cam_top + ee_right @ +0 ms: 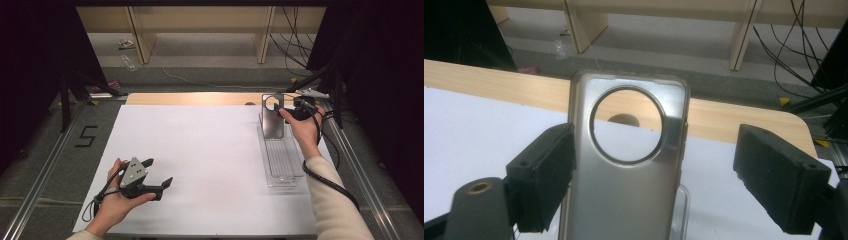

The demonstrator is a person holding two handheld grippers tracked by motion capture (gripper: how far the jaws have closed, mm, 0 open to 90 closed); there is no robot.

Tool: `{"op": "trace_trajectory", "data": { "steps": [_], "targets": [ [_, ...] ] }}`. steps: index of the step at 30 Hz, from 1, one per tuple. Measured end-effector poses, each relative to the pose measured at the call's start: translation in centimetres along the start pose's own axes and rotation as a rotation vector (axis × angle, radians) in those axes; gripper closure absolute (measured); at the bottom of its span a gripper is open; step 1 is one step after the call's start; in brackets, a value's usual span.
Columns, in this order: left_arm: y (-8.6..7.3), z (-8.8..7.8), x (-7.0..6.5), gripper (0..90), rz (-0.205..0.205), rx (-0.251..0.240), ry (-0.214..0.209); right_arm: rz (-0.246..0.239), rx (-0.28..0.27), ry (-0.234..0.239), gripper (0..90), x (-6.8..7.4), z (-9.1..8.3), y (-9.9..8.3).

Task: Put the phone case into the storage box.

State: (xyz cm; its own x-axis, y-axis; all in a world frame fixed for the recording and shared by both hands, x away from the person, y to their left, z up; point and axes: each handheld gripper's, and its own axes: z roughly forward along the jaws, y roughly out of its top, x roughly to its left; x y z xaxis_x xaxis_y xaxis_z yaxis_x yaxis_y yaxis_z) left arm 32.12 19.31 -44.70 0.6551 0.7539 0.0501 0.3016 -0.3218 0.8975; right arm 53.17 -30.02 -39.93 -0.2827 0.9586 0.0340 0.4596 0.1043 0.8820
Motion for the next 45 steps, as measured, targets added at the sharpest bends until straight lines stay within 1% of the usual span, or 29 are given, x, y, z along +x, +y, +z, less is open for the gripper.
{"op": "trace_trajectory", "data": {
  "steps": [6,15,17,22,25,27,29,35,38,44,45],
  "targets": [
    [0.0,0.0,-0.1,12.5,0.003,-0.001,-0.001,-0.002,-0.021,0.011,18.9,0.6,-0.9,-0.5],
    [0.0,0.0,-0.1,12.6,0.006,0.002,-0.002,-0.018,-0.027,0.031,18.5,1.3,-2.2,-0.8],
    [0.1,0.0,-0.1,12.6,0.007,0.002,-0.003,-0.009,-0.028,0.039,18.3,1.4,-2.5,-0.9],
    [0.0,0.1,-0.1,12.7,0.006,0.004,-0.004,-0.017,-0.032,0.053,18.1,1.6,-3.3,-1.3],
    [0.1,0.0,-0.2,12.7,0.006,0.004,-0.003,-0.018,-0.03,0.065,18.1,1.7,-3.8,-1.4],
    [0.1,0.0,-0.1,12.7,0.007,0.004,-0.003,-0.003,-0.034,0.076,17.9,1.7,-4.1,-1.5],
    [0.1,0.0,-0.1,12.7,0.007,0.005,-0.002,-0.007,-0.034,0.077,17.9,1.8,-4.4,-1.7],
    [0.1,0.0,-0.2,12.7,0.008,0.005,-0.001,-0.015,-0.04,0.105,17.7,2.2,-5.5,-2.1],
    [0.1,0.0,-0.2,12.7,0.01,0.006,-0.001,-0.003,-0.038,0.124,17.7,2.5,-6.0,-2.3],
    [0.1,0.0,-0.2,12.7,0.008,0.006,-0.002,-0.018,-0.036,0.138,17.5,2.9,-7.0,-2.8],
    [0.1,0.0,-0.2,12.7,0.008,0.006,-0.002,-0.02,-0.033,0.149,17.3,3.0,-7.1,-3.0]
  ]
}}
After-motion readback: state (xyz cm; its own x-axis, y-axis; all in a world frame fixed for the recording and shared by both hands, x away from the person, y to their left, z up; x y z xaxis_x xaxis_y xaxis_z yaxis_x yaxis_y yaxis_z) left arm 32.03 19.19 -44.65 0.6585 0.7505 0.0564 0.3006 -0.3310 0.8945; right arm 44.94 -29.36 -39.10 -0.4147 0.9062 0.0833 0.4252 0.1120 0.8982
